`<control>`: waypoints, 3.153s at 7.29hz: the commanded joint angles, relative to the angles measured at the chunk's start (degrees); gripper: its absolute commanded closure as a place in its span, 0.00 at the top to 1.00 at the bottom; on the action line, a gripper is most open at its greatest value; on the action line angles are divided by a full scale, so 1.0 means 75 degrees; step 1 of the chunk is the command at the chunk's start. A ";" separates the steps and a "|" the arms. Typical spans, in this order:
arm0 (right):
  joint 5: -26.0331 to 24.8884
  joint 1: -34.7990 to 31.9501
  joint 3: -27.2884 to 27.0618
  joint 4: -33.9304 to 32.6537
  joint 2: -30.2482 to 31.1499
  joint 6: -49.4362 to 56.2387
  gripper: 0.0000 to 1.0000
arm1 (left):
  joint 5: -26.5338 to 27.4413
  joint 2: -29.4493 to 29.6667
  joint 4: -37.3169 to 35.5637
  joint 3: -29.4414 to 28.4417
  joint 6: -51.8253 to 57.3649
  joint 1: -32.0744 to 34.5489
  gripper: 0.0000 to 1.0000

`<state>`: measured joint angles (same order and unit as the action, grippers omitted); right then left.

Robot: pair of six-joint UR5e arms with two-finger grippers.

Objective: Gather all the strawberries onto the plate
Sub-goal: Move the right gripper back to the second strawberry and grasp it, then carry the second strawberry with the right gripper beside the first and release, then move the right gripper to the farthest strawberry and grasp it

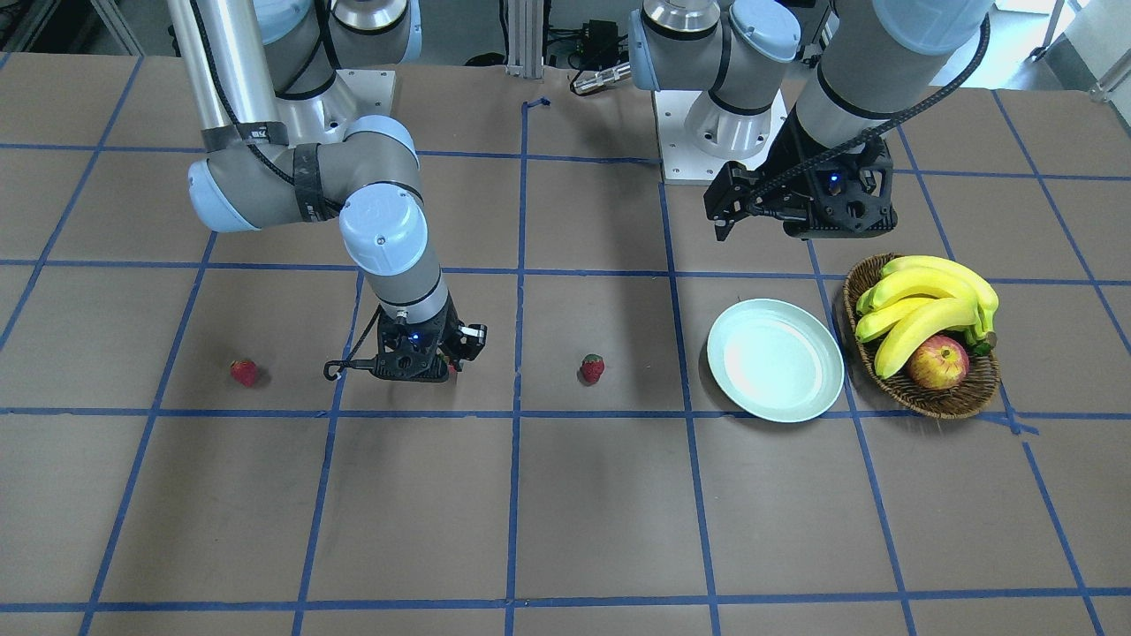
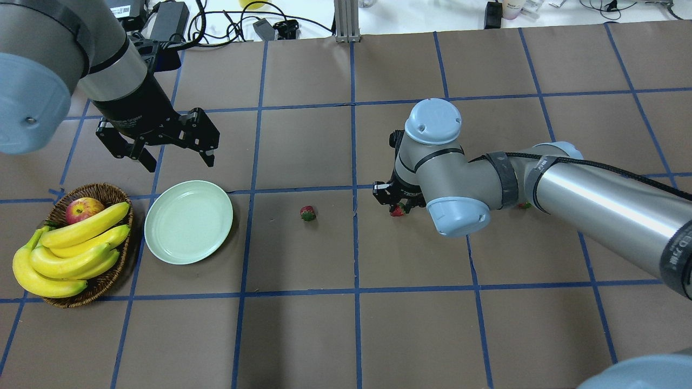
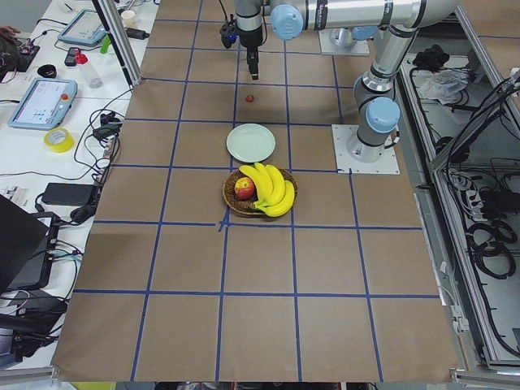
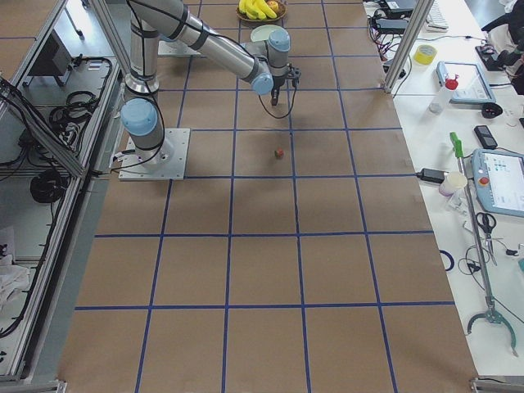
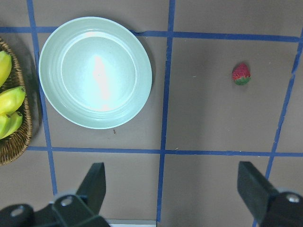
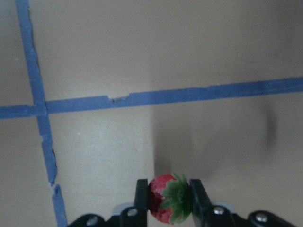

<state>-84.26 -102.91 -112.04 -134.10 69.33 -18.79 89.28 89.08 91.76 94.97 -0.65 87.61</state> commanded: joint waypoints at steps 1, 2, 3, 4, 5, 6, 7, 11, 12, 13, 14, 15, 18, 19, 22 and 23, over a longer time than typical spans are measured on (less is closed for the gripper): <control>0.1183 -0.0095 0.0836 0.0706 -0.0195 -0.0923 0.00 | -0.0010 0.0006 -0.0012 0.0006 -0.0007 0.0002 1.00; 0.1505 -0.0432 0.0968 0.0712 -0.0441 -0.1287 0.00 | 0.0002 0.0017 -0.0012 0.0006 -0.0007 -0.0009 1.00; 0.1497 -0.0957 0.1109 0.0364 -0.0675 -0.1790 0.00 | 0.0014 -0.0006 -0.0001 0.0006 0.0005 0.0002 1.00; 0.1415 -0.1311 0.1400 0.0279 -0.0956 -0.2073 0.00 | 0.0002 0.0006 -0.0001 0.0006 0.0005 0.0002 1.00; 0.1391 -0.1477 0.1589 0.0266 -0.1110 -0.2169 0.00 | 0.0002 0.0017 -0.0001 0.0017 -0.0030 0.0002 1.00; 0.1345 -0.1513 0.1556 0.0255 -0.1204 -0.2181 0.27 | 0.0002 0.0018 -0.0047 0.0029 -0.0019 -0.0009 1.00; 0.1135 -0.1513 0.1555 0.0266 -0.1182 -0.2170 0.86 | 0.0002 0.0029 -0.0117 0.0041 -0.0042 0.0002 1.00; -0.0223 -0.0815 0.1591 0.0965 -0.0411 -0.0662 1.00 | -0.0010 0.0053 -0.0129 0.0029 -0.0018 0.0014 1.00; -0.0249 -0.0091 0.1521 0.1155 -0.0165 -0.0124 1.00 | 0.0013 0.0018 -0.0118 0.0041 -0.0007 0.0014 1.00; -0.0261 0.0624 0.1532 0.1540 -0.0046 0.0705 1.00 | -0.0010 0.0018 -0.0129 0.0041 -0.0018 0.0014 1.00; -0.0331 0.1165 0.1486 0.1776 0.0025 0.1780 1.00 | 0.0002 0.0029 -0.0129 0.0041 -0.0018 0.0014 1.00; -0.0865 0.1518 0.1485 0.1813 0.0037 0.2348 1.00 | 0.0002 0.0041 -0.0129 0.0041 -0.0018 0.0014 1.00; -0.1175 0.2397 0.1136 0.1779 0.0130 0.3239 1.00 | -0.0010 0.0041 -0.0129 0.0041 -0.0018 0.0014 1.00; -0.1175 0.2621 0.0983 0.1755 0.0212 0.3534 1.00 | 0.0002 0.0041 -0.0118 0.0041 -0.0018 0.0014 1.00; -0.1175 0.2904 0.0351 0.1359 0.0225 0.4157 0.89 | 0.0002 0.0029 -0.0118 0.0041 -0.0018 0.0026 1.00; -0.1199 0.2916 0.0024 0.1008 0.0225 0.4309 0.89 | 0.0002 0.0018 -0.0118 0.0041 -0.0007 0.0026 1.00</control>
<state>-93.12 -81.49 -109.00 -123.71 71.01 11.85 89.30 89.26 90.86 95.27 -0.74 87.80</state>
